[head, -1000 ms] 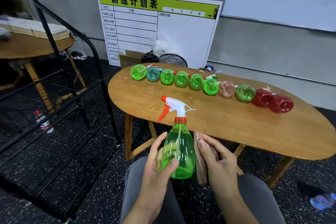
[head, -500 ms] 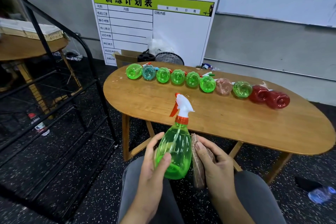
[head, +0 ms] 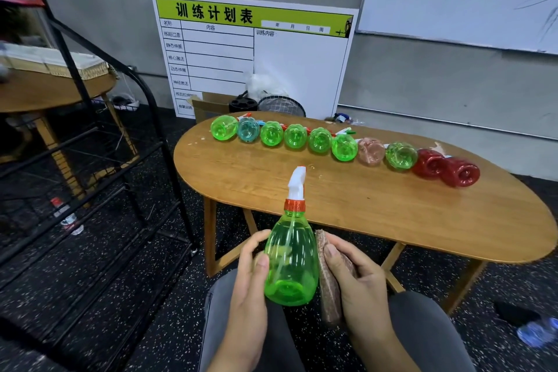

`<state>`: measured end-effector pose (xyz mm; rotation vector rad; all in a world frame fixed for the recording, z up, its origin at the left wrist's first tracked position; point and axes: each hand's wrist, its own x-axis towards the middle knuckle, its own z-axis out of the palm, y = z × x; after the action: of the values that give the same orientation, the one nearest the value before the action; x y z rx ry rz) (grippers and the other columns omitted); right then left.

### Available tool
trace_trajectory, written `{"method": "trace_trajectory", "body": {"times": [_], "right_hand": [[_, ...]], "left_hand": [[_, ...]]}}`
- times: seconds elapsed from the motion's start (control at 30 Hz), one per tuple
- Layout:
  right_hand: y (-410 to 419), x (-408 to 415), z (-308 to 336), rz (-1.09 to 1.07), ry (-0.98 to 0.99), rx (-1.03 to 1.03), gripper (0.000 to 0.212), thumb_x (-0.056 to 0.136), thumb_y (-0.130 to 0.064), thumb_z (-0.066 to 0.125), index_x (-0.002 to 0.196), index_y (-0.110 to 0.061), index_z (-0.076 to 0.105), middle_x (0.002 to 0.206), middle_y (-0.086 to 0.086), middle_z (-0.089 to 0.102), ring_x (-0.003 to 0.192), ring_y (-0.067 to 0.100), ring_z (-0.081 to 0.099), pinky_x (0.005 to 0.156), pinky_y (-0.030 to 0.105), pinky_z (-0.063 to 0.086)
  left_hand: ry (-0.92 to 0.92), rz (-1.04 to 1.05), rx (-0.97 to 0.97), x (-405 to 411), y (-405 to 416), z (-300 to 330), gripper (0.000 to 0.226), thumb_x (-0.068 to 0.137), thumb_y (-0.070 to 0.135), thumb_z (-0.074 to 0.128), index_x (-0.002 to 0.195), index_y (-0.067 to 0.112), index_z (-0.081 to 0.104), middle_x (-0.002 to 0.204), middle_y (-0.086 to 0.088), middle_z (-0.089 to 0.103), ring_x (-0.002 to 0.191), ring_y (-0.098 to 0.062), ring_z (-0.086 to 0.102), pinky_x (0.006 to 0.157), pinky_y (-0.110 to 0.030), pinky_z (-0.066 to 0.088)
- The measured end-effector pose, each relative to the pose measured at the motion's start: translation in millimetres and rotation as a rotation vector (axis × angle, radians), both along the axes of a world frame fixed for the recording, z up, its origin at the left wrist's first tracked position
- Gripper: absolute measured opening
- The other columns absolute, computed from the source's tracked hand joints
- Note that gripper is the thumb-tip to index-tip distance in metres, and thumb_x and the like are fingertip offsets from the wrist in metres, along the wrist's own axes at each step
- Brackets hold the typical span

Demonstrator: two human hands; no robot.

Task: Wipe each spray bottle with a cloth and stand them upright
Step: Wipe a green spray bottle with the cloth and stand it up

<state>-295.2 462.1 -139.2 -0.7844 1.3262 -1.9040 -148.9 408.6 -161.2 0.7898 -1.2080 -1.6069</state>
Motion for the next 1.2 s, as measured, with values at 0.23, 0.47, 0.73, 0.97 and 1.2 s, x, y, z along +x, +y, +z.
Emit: {"method": "trace_trajectory", "body": {"times": [0.23,0.47,0.73,0.97,1.2], "right_hand": [[1,-1,-3,-0.005,-0.031,0.001,0.028,0.085,-0.014,0.070,0.111,-0.008,0.079,0.110,0.011,0.079,0.105,0.026,0.075,0.090,0.034,0.062],[1,-1,-4,-0.005,0.007,-0.015,0.029,0.087,-0.012,0.069,0.114,-0.006,0.077,0.110,0.010,0.079,0.107,0.026,0.075,0.092,0.034,0.061],[3,11,-13,-0.005,0.161,0.002,0.034,0.095,-0.025,0.064,0.127,-0.020,0.074,0.125,-0.002,0.074,0.122,0.013,0.068,0.102,0.028,0.054],[6,11,-8,-0.035,0.429,0.014,0.036,0.096,-0.018,0.068,0.131,-0.025,0.070,0.122,-0.015,0.073,0.119,0.005,0.067,0.100,0.022,0.053],[-22,-9,37,-0.062,0.749,-0.033,0.033,0.092,-0.023,0.075,0.125,-0.024,0.075,0.113,-0.014,0.071,0.107,0.003,0.068,0.087,0.018,0.055]], "left_hand": [[0.047,0.015,0.052,-3,0,3,0.033,0.110,0.030,0.040,0.127,0.041,0.065,0.127,-0.009,0.075,0.119,-0.033,0.071,0.103,-0.052,0.052],[-0.017,-0.041,-0.043,-1,5,4,0.065,0.091,0.065,0.068,0.144,0.033,0.052,0.134,-0.006,0.071,0.125,-0.028,0.069,0.105,-0.049,0.056],[-0.019,-0.020,-0.095,-3,10,1,0.054,0.097,0.046,0.061,0.149,0.043,0.049,0.144,0.008,0.065,0.134,-0.014,0.062,0.108,-0.035,0.054],[-0.033,-0.008,-0.122,-1,10,6,0.082,0.084,0.055,0.082,0.154,0.037,0.042,0.144,0.013,0.065,0.133,-0.013,0.063,0.105,-0.028,0.054],[-0.004,0.026,-0.086,-3,13,7,0.064,0.091,0.018,0.074,0.148,0.033,0.050,0.135,0.013,0.071,0.125,-0.013,0.068,0.092,-0.022,0.057]]}}
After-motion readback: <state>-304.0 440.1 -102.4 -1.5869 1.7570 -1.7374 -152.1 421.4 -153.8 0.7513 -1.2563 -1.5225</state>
